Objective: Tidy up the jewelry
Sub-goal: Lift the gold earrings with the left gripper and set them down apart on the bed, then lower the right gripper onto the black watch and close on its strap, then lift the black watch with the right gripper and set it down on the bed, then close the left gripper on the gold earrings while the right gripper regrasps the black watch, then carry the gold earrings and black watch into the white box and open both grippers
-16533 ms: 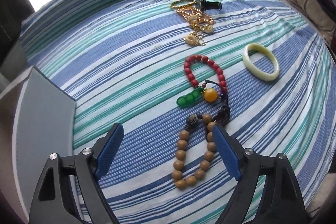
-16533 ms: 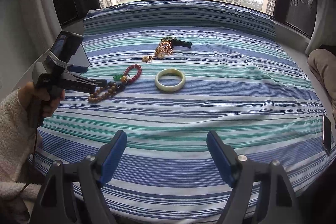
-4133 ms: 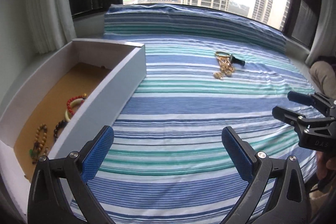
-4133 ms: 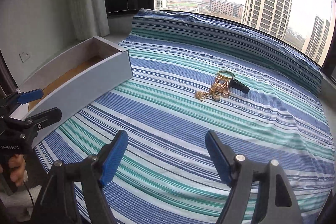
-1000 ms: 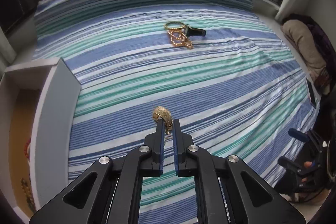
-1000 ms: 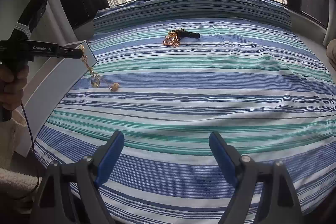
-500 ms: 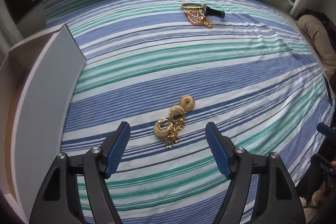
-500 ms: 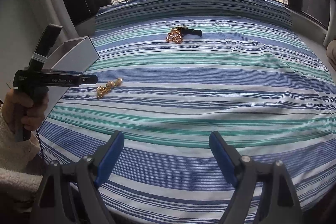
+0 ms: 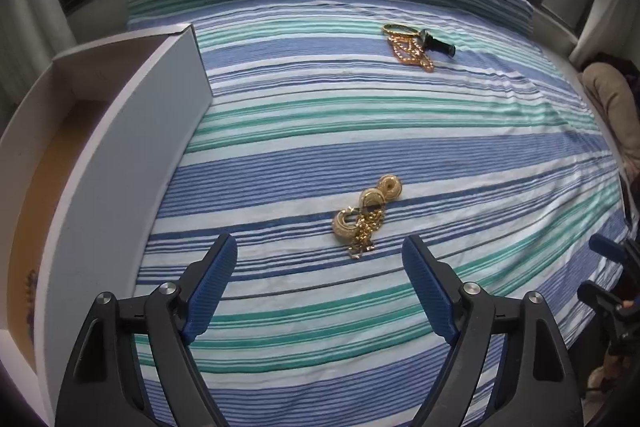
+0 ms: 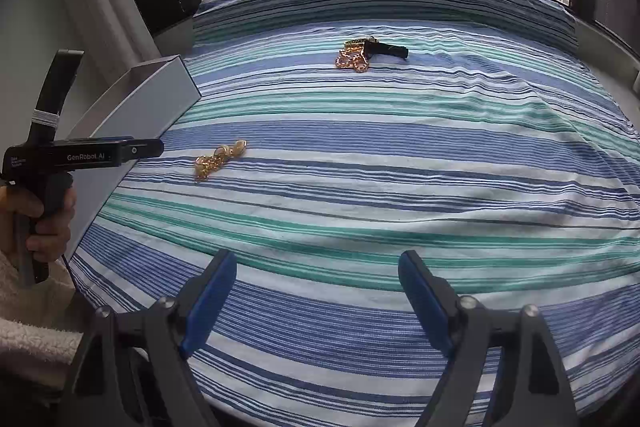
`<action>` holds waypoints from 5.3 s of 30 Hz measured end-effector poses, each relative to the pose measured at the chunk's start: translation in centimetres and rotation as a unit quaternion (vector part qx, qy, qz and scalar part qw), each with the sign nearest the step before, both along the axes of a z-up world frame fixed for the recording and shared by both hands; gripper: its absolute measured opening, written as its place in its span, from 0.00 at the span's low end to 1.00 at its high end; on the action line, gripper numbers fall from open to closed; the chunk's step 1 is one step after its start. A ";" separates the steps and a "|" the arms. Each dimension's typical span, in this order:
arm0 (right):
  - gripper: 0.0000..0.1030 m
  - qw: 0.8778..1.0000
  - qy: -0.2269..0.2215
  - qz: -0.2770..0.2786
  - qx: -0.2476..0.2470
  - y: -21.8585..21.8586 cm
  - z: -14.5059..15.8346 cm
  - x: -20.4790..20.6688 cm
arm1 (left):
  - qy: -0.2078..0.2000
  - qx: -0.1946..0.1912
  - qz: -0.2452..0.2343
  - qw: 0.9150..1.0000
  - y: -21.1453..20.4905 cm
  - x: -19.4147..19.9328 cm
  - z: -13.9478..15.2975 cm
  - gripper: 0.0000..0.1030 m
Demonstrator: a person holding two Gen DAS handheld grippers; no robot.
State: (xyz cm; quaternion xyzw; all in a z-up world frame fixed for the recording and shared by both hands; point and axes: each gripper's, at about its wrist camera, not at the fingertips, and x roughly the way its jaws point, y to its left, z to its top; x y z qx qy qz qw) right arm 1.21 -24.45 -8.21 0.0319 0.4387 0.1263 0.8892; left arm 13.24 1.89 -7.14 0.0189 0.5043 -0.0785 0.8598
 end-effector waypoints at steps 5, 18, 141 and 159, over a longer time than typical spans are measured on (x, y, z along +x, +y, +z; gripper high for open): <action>0.82 0.998 -0.049 -0.020 -0.025 -3.6 4.1 4.3 | -0.008 -0.009 0.027 1.000 2.1 -0.6 0.5 0.84; 0.37 0.995 0.043 -0.047 0.082 -5.9 3.2 30.9 | -0.004 -0.027 0.080 0.996 5.7 -2.5 0.6 0.85; 0.13 0.993 0.057 0.087 -0.049 0.3 -0.9 9.2 | -0.085 -0.149 0.019 0.985 6.9 -5.9 13.5 0.23; 0.13 0.941 -0.076 0.330 0.017 25.8 14.6 13.4 | -0.150 -0.062 0.186 0.969 24.5 -8.2 19.8 0.24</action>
